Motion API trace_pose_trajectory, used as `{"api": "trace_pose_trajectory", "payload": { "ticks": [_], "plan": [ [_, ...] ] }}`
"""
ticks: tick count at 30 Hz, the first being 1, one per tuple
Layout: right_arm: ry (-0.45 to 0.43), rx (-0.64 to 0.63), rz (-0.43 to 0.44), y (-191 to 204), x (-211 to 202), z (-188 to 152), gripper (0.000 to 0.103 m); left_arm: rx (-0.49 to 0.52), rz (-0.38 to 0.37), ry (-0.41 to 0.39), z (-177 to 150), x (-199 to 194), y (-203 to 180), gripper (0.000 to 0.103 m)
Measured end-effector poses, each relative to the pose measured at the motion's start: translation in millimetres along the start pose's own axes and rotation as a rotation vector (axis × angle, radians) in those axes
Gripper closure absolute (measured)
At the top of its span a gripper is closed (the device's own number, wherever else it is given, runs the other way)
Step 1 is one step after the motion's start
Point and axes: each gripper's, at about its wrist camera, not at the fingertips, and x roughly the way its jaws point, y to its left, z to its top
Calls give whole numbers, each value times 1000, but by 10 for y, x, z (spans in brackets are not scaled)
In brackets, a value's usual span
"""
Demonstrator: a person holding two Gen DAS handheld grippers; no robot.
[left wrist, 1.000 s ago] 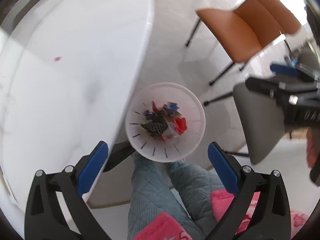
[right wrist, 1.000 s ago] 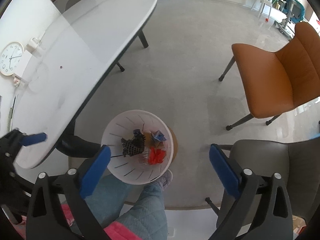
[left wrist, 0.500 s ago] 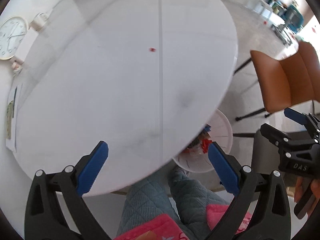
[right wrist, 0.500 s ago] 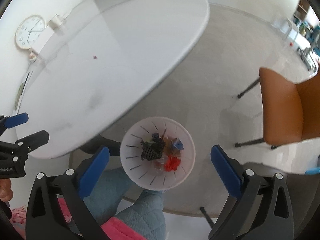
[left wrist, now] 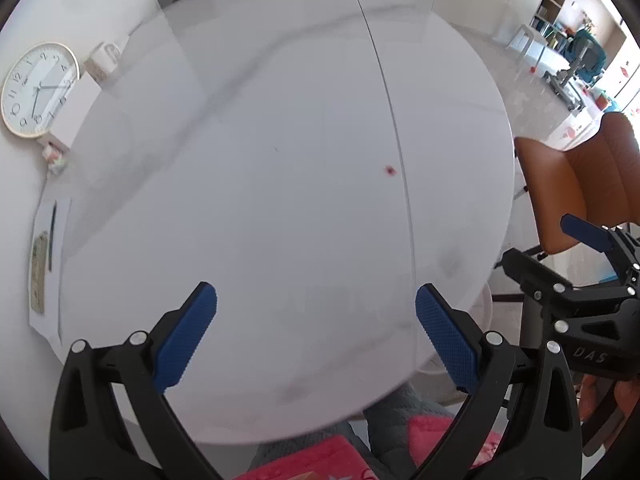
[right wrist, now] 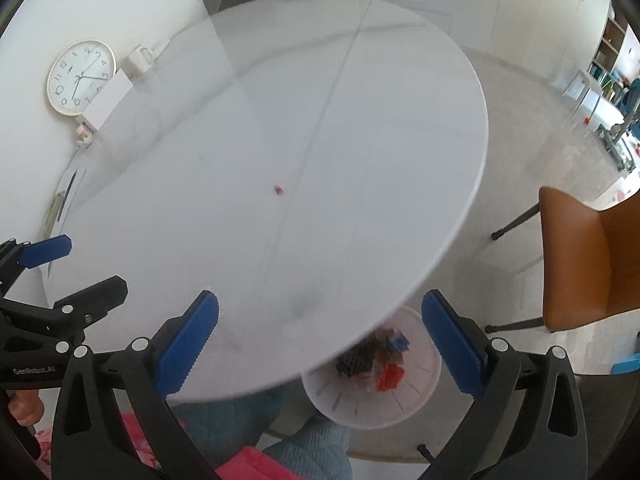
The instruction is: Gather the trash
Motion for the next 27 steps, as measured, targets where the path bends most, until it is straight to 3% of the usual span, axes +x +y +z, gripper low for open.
{"api": "trace_pose_trajectory", "payload": {
  "ticks": [8,14,27],
  "plan": [
    [-120,0,-34,594,-131,431,2,-19,32,-129,349,-305,698,8],
    [-246,-61,-59,1056,-345,885,2,-40,111,-252,662,-652,1125,8],
    [-376,-192,49,1485,-697,1620,2,-205,195,-414,921,-1289,1599,8]
  ]
}}
